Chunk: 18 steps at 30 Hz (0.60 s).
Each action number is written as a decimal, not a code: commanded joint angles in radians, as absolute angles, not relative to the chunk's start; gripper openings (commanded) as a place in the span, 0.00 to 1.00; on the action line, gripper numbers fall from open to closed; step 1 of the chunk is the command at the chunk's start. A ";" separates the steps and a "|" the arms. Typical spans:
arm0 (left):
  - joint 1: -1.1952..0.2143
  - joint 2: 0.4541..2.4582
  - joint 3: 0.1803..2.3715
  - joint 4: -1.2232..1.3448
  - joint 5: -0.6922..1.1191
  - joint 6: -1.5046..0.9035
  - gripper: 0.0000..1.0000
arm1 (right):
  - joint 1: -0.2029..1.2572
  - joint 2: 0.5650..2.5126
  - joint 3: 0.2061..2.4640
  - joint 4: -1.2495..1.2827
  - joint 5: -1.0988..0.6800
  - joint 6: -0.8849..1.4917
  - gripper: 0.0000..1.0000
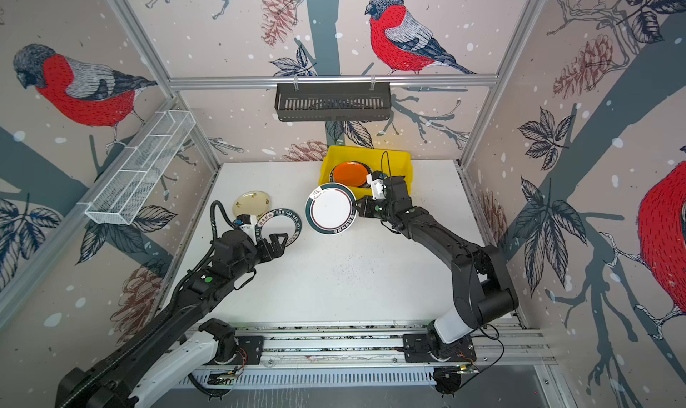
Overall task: Place the plates into the plastic bin on the countertop
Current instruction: Pick up the plate from the center of the table, then place the plate in the plastic bin.
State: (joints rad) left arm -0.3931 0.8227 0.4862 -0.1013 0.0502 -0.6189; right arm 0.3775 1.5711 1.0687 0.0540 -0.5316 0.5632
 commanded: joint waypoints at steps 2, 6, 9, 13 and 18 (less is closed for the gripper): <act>-0.389 0.833 0.482 -0.032 0.049 -0.600 0.97 | 0.337 1.615 1.159 0.120 -0.542 0.607 0.00; -0.384 0.861 0.493 -0.025 0.050 -0.578 0.97 | 0.305 1.701 1.278 0.114 -0.500 0.597 0.00; -0.379 0.874 0.510 -0.036 0.051 -0.559 0.97 | 0.281 1.773 1.350 0.127 -0.456 0.605 0.00; -0.374 0.877 0.514 -0.034 0.046 -0.543 0.97 | 0.250 1.883 1.450 0.126 -0.405 0.621 0.00; -0.372 0.877 0.521 -0.031 0.053 -0.538 0.97 | 0.229 2.012 1.574 0.115 -0.354 0.623 0.00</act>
State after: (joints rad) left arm -0.3740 0.8780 0.5079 -0.0635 0.0521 -0.5503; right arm 0.2310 1.9797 1.5269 0.0795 -0.3927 0.6060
